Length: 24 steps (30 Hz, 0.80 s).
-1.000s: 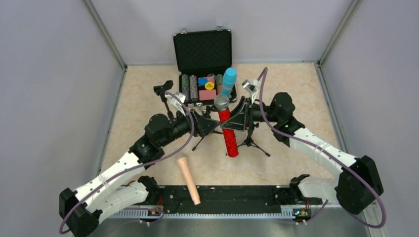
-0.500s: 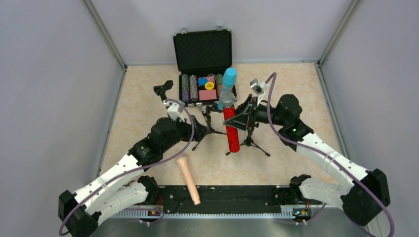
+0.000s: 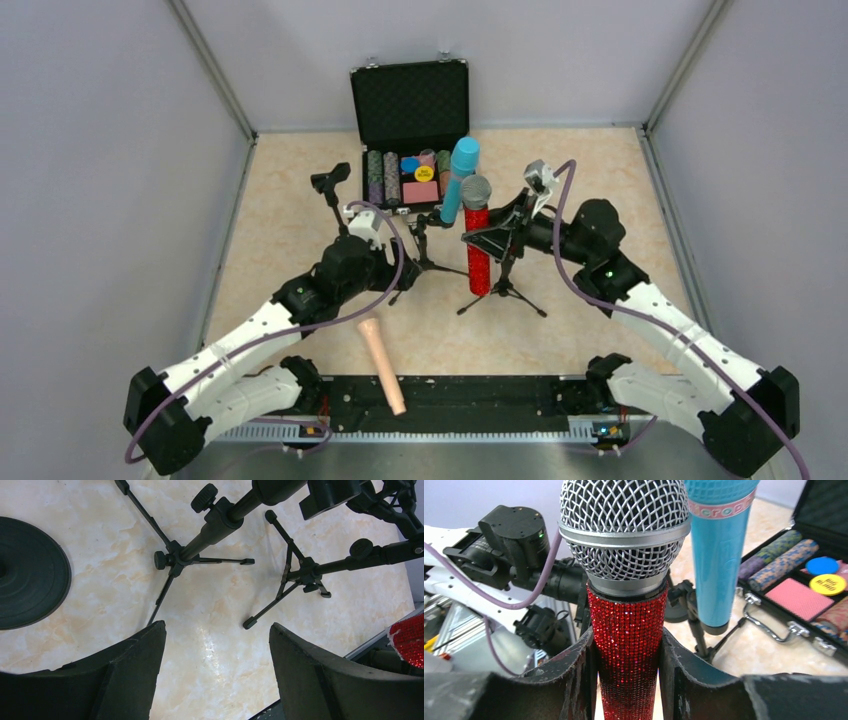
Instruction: Attach the microphones to the stand
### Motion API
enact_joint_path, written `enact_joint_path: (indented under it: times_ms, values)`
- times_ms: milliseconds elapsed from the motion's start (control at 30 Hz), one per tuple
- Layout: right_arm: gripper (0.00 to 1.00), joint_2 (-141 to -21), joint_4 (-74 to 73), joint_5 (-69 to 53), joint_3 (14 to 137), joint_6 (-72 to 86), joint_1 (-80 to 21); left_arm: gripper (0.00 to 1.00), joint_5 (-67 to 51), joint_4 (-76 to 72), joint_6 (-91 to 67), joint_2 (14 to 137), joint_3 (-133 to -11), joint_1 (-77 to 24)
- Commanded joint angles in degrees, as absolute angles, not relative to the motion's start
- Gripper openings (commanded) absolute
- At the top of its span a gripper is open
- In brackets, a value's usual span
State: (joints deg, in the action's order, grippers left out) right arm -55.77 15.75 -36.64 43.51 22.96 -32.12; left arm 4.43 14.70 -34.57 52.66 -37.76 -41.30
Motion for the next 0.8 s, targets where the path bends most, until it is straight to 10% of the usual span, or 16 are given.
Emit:
enact_joint_path:
  times_ms: [0,767]
  values:
    - [0.00,-51.53,15.90,-29.63,43.24,18.19,-32.08,0.80,5.37,13.11,-34.48,52.45,-40.36,-41.19]
    - [0.00,-47.71,17.85,-3.74,44.13,8.41,-32.07,0.80,4.32,12.55,-34.09,54.21,-41.71,-41.27]
